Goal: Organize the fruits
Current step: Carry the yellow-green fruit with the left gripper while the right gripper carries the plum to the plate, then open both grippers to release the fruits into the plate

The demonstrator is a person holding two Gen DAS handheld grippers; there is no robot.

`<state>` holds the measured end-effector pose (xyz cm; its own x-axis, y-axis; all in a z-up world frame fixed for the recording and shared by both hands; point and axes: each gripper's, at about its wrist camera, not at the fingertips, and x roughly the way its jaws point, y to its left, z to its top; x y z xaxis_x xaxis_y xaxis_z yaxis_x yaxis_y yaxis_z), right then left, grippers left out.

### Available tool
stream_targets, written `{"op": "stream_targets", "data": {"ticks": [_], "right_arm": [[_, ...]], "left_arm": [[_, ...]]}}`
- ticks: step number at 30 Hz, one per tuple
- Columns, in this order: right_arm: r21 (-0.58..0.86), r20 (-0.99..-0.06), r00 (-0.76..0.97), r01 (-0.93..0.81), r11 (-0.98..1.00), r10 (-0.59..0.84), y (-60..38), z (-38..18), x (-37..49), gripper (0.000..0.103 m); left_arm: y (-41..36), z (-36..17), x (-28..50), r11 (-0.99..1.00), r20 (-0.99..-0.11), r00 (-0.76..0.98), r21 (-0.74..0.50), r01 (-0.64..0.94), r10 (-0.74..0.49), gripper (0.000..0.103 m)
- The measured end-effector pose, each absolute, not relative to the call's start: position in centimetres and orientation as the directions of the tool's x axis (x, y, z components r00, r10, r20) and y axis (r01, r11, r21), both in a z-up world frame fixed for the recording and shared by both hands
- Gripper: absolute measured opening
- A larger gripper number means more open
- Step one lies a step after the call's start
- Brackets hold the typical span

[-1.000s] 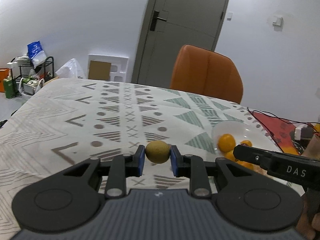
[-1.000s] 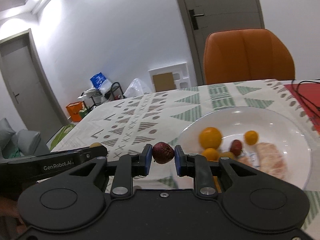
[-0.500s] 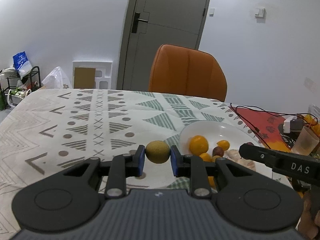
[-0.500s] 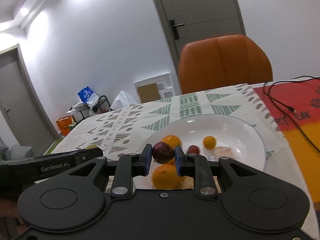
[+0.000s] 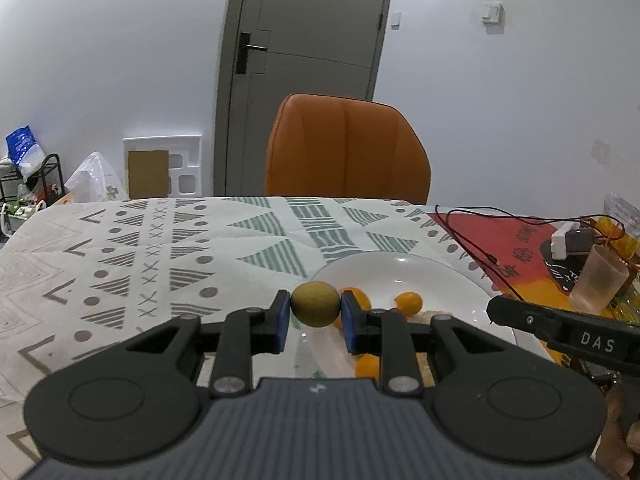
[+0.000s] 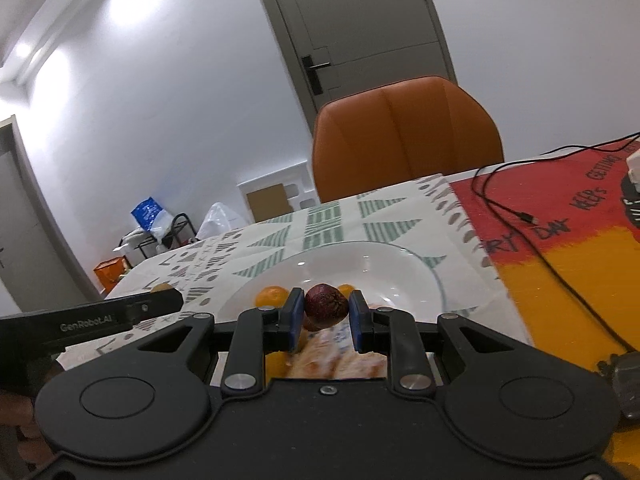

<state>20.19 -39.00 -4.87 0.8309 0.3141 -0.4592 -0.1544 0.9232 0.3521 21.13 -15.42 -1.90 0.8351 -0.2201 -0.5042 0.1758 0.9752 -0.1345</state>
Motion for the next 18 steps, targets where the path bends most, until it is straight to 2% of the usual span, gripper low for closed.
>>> {"op": "stream_targets", "data": {"ticks": [15,16,18], "right_arm": [[0.342,-0.491,0.827,-0.105,0.934,0.273,-41.0,-6.7,22.5,0.023],[0.34,-0.493,0.827,-0.103,0.935,0.27,-41.1,-6.8,22.6,0.027],[0.331,-0.491,0.835,-0.086,0.94,0.249,-41.2,-6.8,22.6,0.041]], "left_arm": [[-17.6,-3.5,23.7,0.977,-0.546,0.81,-0.115,0.181,-0.214,0.026],[-17.6,-3.5,23.8,0.977,-0.548,0.809,-0.116,0.177,-0.212,0.026],[-17.5,-3.5,23.9,0.98,-0.542,0.817,-0.113,0.162,-0.198,0.029]]}}
